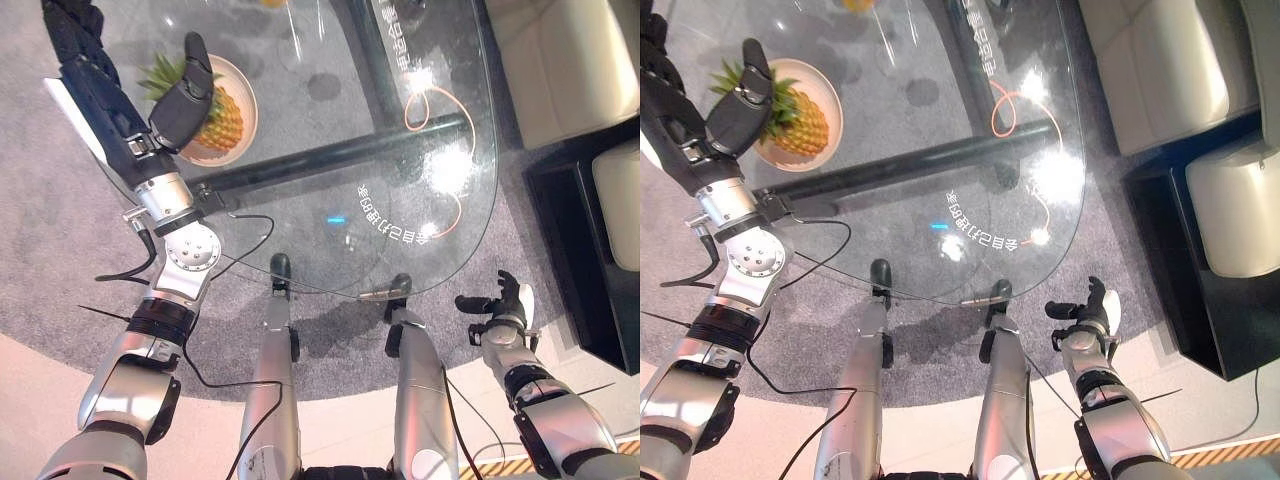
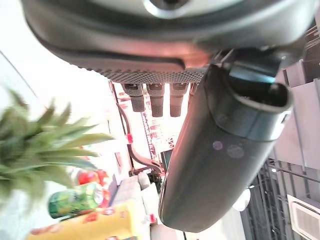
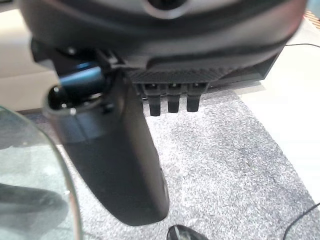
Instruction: Pick up the fruit to the plate
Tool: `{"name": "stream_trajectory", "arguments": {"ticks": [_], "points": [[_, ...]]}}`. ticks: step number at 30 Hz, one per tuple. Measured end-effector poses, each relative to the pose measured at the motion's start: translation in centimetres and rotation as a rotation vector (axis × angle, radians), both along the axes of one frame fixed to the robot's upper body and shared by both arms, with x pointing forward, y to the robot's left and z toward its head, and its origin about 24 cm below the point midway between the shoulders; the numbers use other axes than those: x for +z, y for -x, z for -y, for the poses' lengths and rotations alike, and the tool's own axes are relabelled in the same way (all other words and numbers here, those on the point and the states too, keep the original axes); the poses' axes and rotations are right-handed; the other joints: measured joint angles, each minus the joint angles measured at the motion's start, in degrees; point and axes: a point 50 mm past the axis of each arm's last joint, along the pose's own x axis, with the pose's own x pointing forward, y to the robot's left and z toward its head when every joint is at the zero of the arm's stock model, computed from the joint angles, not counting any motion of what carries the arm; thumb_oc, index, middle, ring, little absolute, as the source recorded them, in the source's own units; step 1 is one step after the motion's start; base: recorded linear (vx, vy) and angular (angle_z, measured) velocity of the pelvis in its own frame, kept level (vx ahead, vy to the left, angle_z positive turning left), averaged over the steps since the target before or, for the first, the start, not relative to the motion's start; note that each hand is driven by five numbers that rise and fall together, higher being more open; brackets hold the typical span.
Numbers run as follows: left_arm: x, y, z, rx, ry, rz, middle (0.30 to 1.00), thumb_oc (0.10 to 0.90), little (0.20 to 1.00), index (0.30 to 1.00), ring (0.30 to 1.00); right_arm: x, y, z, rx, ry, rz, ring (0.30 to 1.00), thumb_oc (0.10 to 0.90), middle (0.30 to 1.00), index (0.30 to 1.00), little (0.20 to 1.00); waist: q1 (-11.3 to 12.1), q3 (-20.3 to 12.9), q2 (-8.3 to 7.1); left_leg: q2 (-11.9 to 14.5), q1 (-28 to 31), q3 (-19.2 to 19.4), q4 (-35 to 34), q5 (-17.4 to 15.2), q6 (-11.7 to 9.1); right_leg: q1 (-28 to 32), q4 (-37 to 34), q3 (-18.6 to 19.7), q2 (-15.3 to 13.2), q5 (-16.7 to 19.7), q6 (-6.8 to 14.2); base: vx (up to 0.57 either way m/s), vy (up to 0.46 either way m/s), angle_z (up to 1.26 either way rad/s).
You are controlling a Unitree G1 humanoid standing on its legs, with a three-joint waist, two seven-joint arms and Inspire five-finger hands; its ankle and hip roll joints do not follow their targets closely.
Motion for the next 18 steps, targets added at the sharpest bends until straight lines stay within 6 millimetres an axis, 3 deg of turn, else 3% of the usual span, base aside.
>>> {"name": "stream_trajectory", "arguments": {"ticks": [6,7,9,13,14,16,18], "points": [[-3.9,0.3,-3.9,0.020,0.080,-0.227,0.900,0.800,0.900,0.900,0.900,-2.7,3.7,1.2,-0.052,-0.022,-0.050,0.900,0.800,0.900,0.900,0.900,-0.24,-0.13,1.41,0.30,13.61,0.08,-5.38,-0.04,0.07,14.93,-7.13,-1.54,0.28,0.43,0.86,0.08,-0.026,0.04],[-6.1,0.8,-5.2,0.043,0.091,-0.320,0.900,0.800,0.900,0.900,0.900,-3.7,5.5,1.7,-0.076,-0.026,-0.078,0.900,0.800,0.900,0.900,0.900,-0.40,-0.26,1.85,0.19,18.16,0.10,-6.81,-0.02,0.03,20.73,-10.62,-2.31,0.24,1.05,1.32,0.10,-0.010,0.11],[-8.1,1.4,-6.2,0.064,0.106,-0.404,0.900,0.800,0.900,0.900,0.900,-5.1,8.1,2.6,-0.105,-0.016,-0.137,0.900,0.800,0.900,0.900,0.900,-0.21,-1.40,2.33,0.18,21.28,-0.06,-7.69,-1.08,0.61,25.45,-14.24,-2.91,0.04,1.31,1.77,0.19,-0.011,0.16],[-11.9,2.8,-8.7,0.121,0.130,-0.580,0.900,0.800,0.900,0.900,0.900,-6.7,10.8,2.9,-0.131,-0.035,-0.203,0.900,0.800,0.900,0.900,0.900,-0.24,-2.38,2.98,-0.29,26.57,-0.06,-9.95,-1.12,0.60,33.62,-21.43,-4.38,-0.01,4.13,2.30,0.19,0.015,0.08],[-14.3,3.8,-9.5,0.133,0.140,-0.686,0.900,0.800,0.900,0.900,0.900,-7.4,12.0,2.7,-0.132,-0.057,-0.236,0.900,0.800,0.900,0.900,0.900,-0.22,-4.94,2.95,-0.52,27.64,-0.03,-11.27,-1.30,0.85,35.30,-23.99,-4.65,-0.07,4.79,2.43,0.17,0.008,0.02],[-16.4,4.7,-9.9,0.145,0.150,-0.776,0.900,0.800,0.900,0.900,0.900,-8.0,12.8,2.4,-0.130,-0.069,-0.262,0.900,0.800,0.900,0.900,0.900,-0.32,-6.90,2.93,-0.81,28.41,-0.01,-11.38,-1.45,0.94,36.96,-25.83,-5.07,-0.22,5.33,2.60,0.20,0.012,0.07],[-20.4,7.0,-10.4,0.155,0.166,-0.945,0.900,0.800,0.900,0.900,0.900,-9.1,14.2,1.5,-0.103,-0.094,-0.315,0.900,0.800,0.900,0.900,0.900,-1.17,-10.26,2.34,-1.05,31.29,0.11,-11.41,-2.69,0.60,41.61,-28.82,-6.11,-0.28,5.65,2.69,0.21,0.021,0.07]]}}
